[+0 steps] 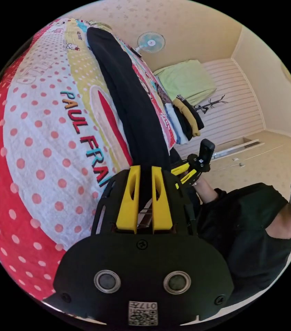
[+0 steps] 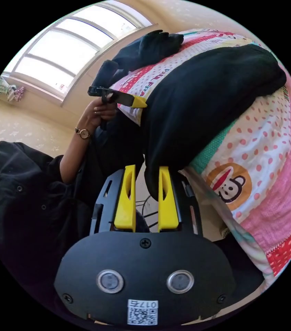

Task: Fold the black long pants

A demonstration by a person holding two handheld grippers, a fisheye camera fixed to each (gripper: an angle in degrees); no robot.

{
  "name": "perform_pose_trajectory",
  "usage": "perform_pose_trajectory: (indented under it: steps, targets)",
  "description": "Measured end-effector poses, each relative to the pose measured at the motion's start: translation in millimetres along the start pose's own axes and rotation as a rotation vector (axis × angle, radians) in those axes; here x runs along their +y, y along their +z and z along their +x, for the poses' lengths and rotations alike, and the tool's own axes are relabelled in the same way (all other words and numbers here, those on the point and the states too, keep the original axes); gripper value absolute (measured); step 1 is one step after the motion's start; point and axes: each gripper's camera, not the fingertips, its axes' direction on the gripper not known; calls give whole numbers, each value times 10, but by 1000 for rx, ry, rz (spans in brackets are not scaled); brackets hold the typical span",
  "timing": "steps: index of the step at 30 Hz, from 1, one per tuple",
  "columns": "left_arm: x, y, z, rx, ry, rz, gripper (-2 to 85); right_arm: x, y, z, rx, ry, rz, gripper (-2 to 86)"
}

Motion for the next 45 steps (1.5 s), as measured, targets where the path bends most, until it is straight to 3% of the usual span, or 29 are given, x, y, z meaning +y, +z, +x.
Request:
perform_pose_trajectory:
  steps: [4, 11, 16, 20, 24, 29, 32, 37, 42, 45]
  targets:
    - [53, -172, 41, 57, 26, 205, 109, 36, -433, 309, -31, 97, 194, 113]
    - [-67, 64, 25, 21, 7, 197, 24, -161, -647, 1167, -292, 267, 414, 84]
    - [80, -81, 44, 30, 17, 257, 8, -36, -666, 1368, -366, 366, 550, 39]
    - [36, 13, -16, 56, 2, 243, 40, 16, -732, 1280, -179, 403, 451, 45]
    - [9, 29, 20, 43, 19, 263, 56, -305, -1269, 1291, 5, 371, 535, 80]
    - [-83, 81, 285, -162, 85, 267, 85, -1935, -1923, 1779, 363, 325, 516, 102]
    - [-207, 245, 343, -138, 91, 198, 104, -2889, -2054, 2369, 504, 384, 507, 105]
    - [-336, 454, 429, -238, 113, 140, 88, -4033, -2069, 3356, 500, 522, 493, 116]
    - [-345, 467, 266, -137, 79, 167, 85, -4486, -1633, 4065, 570, 570, 352, 66]
    - [-336, 448, 122, -50, 47, 206, 84, -4442, -1795, 3819, 716, 537, 502, 38]
